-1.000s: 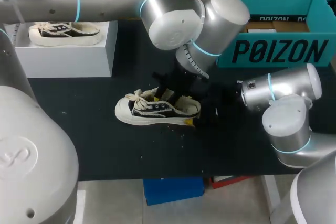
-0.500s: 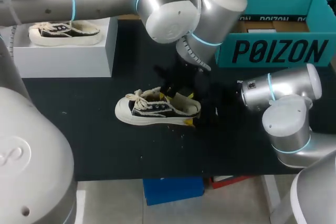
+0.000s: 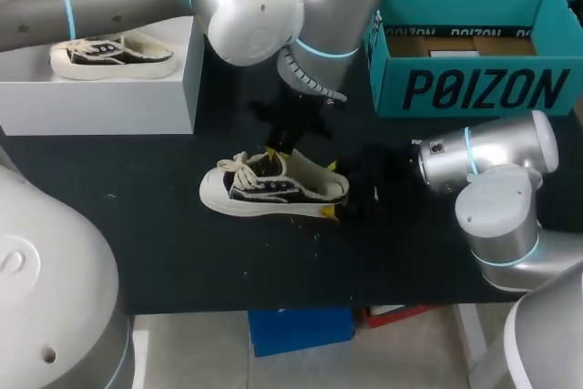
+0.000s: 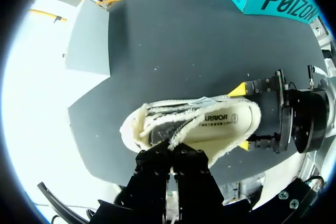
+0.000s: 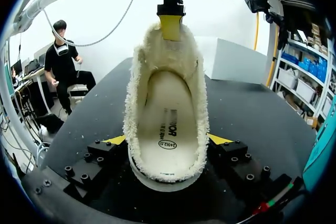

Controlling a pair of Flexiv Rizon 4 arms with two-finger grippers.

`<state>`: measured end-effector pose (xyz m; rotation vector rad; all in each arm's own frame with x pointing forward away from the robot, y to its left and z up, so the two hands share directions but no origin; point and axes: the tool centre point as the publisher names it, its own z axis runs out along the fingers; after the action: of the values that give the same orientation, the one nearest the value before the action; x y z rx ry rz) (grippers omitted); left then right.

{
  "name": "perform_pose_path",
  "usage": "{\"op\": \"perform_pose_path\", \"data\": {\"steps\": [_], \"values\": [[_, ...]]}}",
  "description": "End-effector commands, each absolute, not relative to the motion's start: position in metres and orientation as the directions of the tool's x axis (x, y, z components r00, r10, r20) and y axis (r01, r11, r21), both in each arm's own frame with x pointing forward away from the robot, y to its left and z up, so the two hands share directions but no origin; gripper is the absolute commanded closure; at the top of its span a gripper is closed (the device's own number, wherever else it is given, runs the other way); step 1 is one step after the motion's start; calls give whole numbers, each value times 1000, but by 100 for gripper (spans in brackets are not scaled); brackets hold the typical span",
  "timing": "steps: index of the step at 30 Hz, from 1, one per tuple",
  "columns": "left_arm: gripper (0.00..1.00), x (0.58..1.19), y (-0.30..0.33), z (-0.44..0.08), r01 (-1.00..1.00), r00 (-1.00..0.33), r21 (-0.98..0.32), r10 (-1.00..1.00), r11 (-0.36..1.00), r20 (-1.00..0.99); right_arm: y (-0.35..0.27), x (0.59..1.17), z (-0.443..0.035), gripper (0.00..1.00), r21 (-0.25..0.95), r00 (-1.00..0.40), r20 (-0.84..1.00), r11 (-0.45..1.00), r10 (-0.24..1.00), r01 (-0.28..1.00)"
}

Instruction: Take the shoe out of the shoebox, open the shoe tongue, remove and reinsert the insole, then place the shoe into the shoebox

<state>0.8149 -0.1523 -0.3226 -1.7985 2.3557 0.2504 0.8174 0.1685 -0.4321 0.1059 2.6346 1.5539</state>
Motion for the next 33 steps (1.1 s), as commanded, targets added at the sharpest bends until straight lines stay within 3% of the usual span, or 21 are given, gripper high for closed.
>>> {"op": "perform_pose_path", "data": {"steps": [1,33], "values": [[100,808,-136,-316,-967,-247,-30,-957,255,-154,170,818,-435,100,875,-994,-35,483,102,19],[100,809,-73,-321,-989,-99,-108,-995,102,-34,170,818,-435,100,875,-994,-35,483,102,19]]}}
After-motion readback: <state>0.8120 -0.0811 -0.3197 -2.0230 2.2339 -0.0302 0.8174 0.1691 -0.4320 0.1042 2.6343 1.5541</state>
